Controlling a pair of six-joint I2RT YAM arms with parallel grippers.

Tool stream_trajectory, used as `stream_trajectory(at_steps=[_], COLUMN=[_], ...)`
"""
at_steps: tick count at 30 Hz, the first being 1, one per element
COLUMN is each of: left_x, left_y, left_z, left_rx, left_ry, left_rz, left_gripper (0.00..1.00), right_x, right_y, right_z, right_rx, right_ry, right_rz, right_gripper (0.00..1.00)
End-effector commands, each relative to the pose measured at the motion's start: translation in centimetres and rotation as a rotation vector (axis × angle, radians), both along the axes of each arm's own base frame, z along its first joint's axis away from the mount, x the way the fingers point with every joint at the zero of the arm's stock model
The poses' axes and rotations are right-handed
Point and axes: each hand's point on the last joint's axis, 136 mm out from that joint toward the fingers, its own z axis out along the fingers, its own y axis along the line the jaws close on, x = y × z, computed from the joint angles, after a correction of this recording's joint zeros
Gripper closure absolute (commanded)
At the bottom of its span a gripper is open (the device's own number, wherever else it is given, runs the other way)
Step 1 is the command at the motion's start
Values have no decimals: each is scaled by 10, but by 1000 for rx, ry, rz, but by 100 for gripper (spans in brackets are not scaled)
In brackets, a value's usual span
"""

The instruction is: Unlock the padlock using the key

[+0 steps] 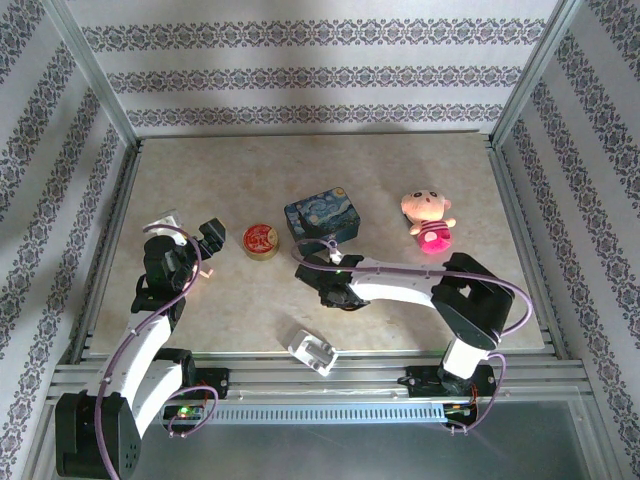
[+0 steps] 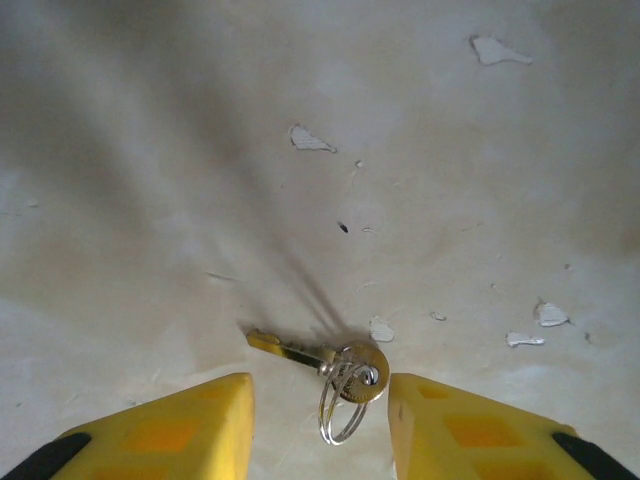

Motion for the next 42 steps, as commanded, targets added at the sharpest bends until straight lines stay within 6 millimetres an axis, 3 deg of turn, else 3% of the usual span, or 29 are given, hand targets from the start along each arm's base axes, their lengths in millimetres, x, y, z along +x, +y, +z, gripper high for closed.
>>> stream_trajectory(at_steps=[1,12,19,21,28,32,38,42], left_x=[0,0,1,1,-3,-7,-15,-23], left_y=[-6,-7,-7,-7,-17,-34,-70,-105], left_z=[6,5,7,8,8,8,9,21], left_rx=[-8,-15,-24,-32,-87,-169,-266,-262], left_ry=[-34,-33,-32,-23,60,87,107,84], left_rz=[-30,-28,-28,-27,-68,-146,-300,-434], left_gripper=[1,1,1,1,1,2,10,19], right_x=[1,-5,-4,-1,16,25,32,29], right_y=[-6,-22,-26,-23,-14,-8,6,16], right_z=[-1,-14,-11,-5,42,73,128,155], right_rx=[-36,-56,-51,-29,82,206,403,491], right_ry=[12,36,22,0,-173,-294,-489,-602], right_rz=[-12,-44,-39,-12,149,216,338,426], right_gripper=[63,74,100,100,100,100,100,100])
